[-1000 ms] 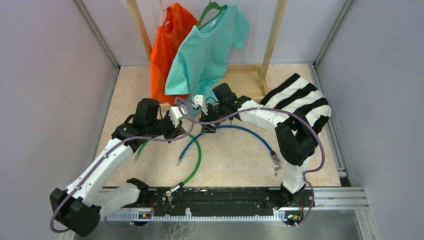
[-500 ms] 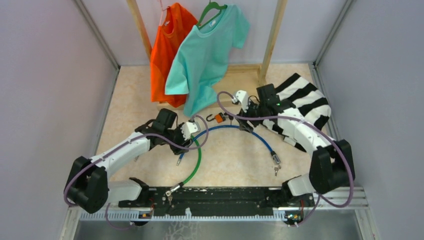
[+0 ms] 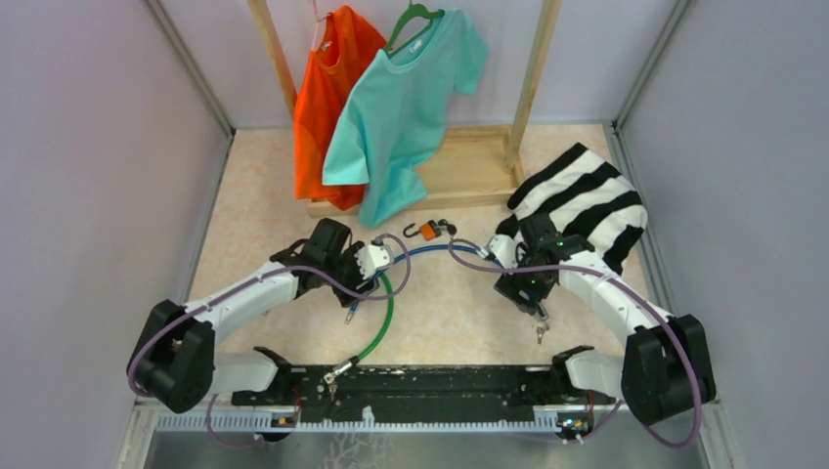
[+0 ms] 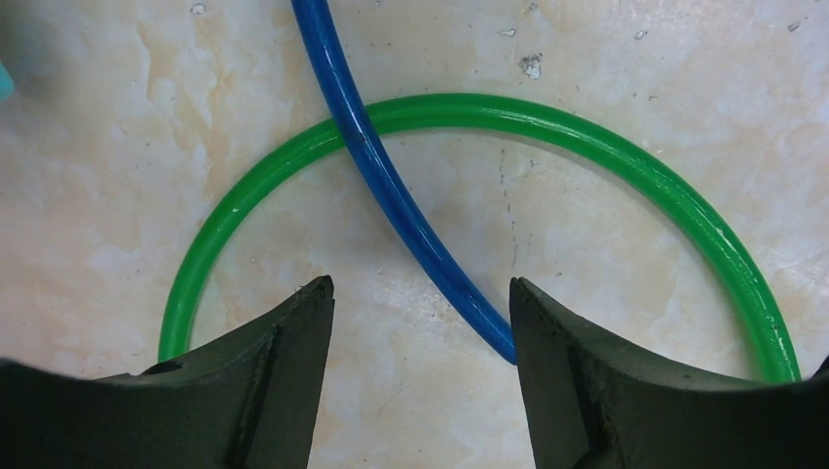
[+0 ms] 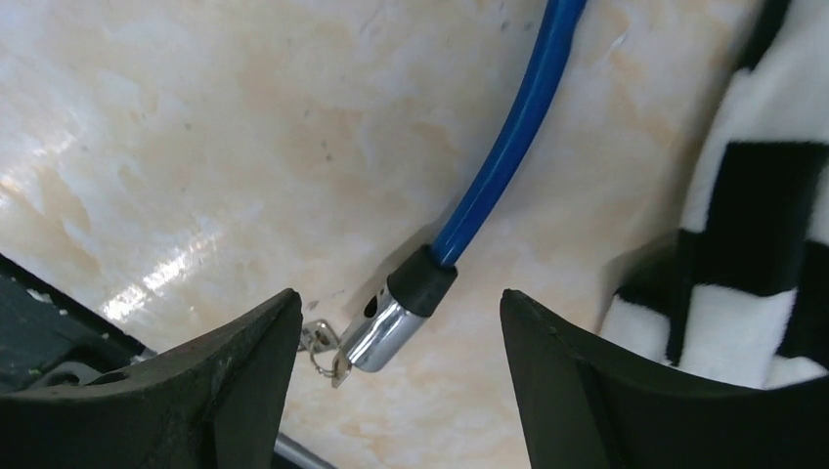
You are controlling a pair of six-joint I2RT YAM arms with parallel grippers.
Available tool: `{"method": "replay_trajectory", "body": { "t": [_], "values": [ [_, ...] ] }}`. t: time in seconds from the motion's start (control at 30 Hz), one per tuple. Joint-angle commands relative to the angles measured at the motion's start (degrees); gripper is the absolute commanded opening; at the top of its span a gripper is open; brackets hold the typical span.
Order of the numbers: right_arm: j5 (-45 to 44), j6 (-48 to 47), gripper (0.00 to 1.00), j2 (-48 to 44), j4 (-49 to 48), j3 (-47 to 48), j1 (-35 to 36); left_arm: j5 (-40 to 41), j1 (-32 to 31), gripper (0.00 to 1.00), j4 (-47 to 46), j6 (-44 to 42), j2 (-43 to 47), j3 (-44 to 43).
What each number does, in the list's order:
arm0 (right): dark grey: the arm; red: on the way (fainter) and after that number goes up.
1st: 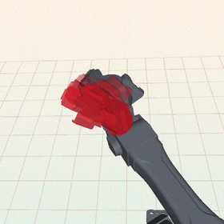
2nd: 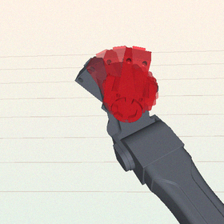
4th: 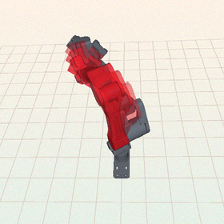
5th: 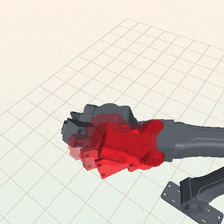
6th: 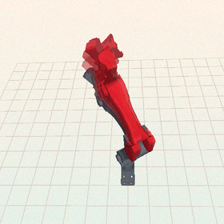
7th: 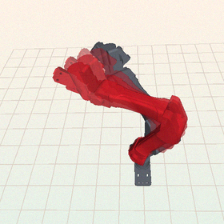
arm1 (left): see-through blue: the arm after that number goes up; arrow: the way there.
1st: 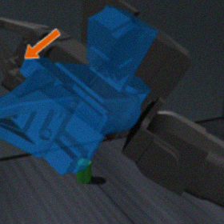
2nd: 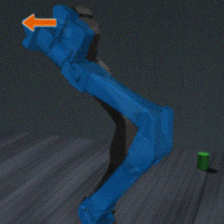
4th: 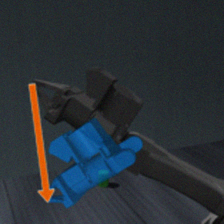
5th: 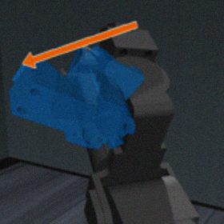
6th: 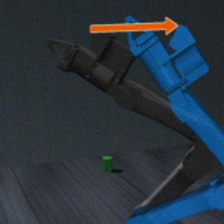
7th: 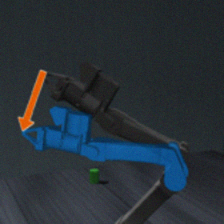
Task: Lock with the key
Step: Pick up the lock from the center of the board.
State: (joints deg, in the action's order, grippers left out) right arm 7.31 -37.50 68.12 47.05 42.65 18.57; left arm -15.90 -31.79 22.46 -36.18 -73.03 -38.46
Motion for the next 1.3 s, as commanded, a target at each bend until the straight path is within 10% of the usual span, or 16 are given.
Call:
{"method": "replay_trajectory", "body": {
  "t": [0.0, 0.37, 0.77, 1.27],
  "values": [
    [-4.2, -1.0, 0.74, -1.3, 2.3, -2.5, -1.1, 1.2, -0.3, 0.71, -2.4, -2.1, 1.6, 1.7],
    [-6.8, -0.3, 0.66, 0.5, -1.3, -7.6, -2.4, 1.5, -0.3, 0.71, -3.2, -2.9, 1.9, 2.8],
    [-2.1, 0.7, 0.00, 1.9, 0.0, -2.5, -3.5, -8.0, -1.4, 0.70, -3.1, -8.4, 3.4, 0.0],
    [11.7, 4.4, 0.00, 5.2, 23.9, 19.2, -5.3, -16.2, -17.7, 0.73, -13.0, -21.9, -12.3, -15.5]
  ]
}}
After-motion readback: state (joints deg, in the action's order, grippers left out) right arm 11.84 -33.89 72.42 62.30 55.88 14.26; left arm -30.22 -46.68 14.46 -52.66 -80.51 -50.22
